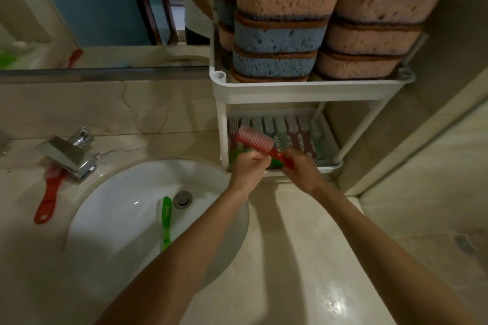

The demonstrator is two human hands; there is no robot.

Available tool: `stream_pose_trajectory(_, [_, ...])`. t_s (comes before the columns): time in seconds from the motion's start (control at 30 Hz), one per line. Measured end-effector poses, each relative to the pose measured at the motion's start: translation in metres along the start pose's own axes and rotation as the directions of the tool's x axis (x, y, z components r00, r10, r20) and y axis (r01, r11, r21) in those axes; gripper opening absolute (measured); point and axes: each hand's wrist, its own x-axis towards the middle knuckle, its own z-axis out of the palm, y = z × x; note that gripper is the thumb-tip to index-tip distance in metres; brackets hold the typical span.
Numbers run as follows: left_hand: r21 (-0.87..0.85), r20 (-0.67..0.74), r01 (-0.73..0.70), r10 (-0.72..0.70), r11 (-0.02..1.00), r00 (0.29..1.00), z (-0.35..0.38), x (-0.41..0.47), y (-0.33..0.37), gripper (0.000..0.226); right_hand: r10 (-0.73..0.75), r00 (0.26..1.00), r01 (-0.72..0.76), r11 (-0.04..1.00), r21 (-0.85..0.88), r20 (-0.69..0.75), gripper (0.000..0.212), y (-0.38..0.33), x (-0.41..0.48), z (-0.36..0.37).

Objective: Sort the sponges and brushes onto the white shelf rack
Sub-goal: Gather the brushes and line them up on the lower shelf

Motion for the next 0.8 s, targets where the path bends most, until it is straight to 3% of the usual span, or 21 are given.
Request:
stream_pose_trajectory(0.07, [0.25, -0.011, -0.092, 0.097, 0.964, 0.995, -0.009, 0.006, -0.003, 0.021, 0.018, 1.0, -0.02, 0.995, -0.093, -0.024, 0.038, 0.004, 0.018, -0.005])
stream_pose_trajectory(0.13, [0.471, 0.053, -0.166, 0.16, 0.867, 0.986, -0.015, 0.012, -0.008, 0.022, -0.038, 0.998, 0.03, 0.983, -0.179, -0.041, 0.034, 0.008, 0.036, -0.005])
stream_pose_trajectory(0.27, [0.713, 0.183, -0.203, 0.103, 0.671, 0.978, -0.016, 0.023, -0.019, 0.035, -0.041, 0.997, 0.06, 0.95, -0.307, 0.067, 0.02, 0.006, 0.065, 0.001])
stream_pose_trajectory(0.43, [0.822, 0.224, -0.196, 0.013, 0.534, 0.974, -0.018, 0.027, -0.032, 0.037, -0.067, 0.994, 0.095, 0.932, -0.35, 0.09, 0.019, 0.007, 0.092, 0.016])
stream_pose_trajectory(0.53, [0.835, 0.203, -0.192, 0.036, 0.515, 0.979, -0.016, 0.028, -0.038, 0.04, -0.016, 0.99, 0.061, 0.943, -0.328, 0.138, 0.012, 0.002, 0.1, 0.023])
stream_pose_trajectory(0.7, [0.853, 0.173, -0.164, 0.027, 0.496, 0.984, -0.013, 0.029, -0.039, 0.042, -0.016, 0.987, 0.06, 0.96, -0.273, 0.163, 0.034, 0.013, 0.106, 0.034])
stream_pose_trajectory(0.8, [0.86, 0.15, -0.155, 0.05, 0.487, 0.987, -0.013, 0.029, -0.036, 0.044, -0.034, 0.983, 0.077, 0.967, -0.241, 0.178, 0.021, 0.007, 0.103, 0.036])
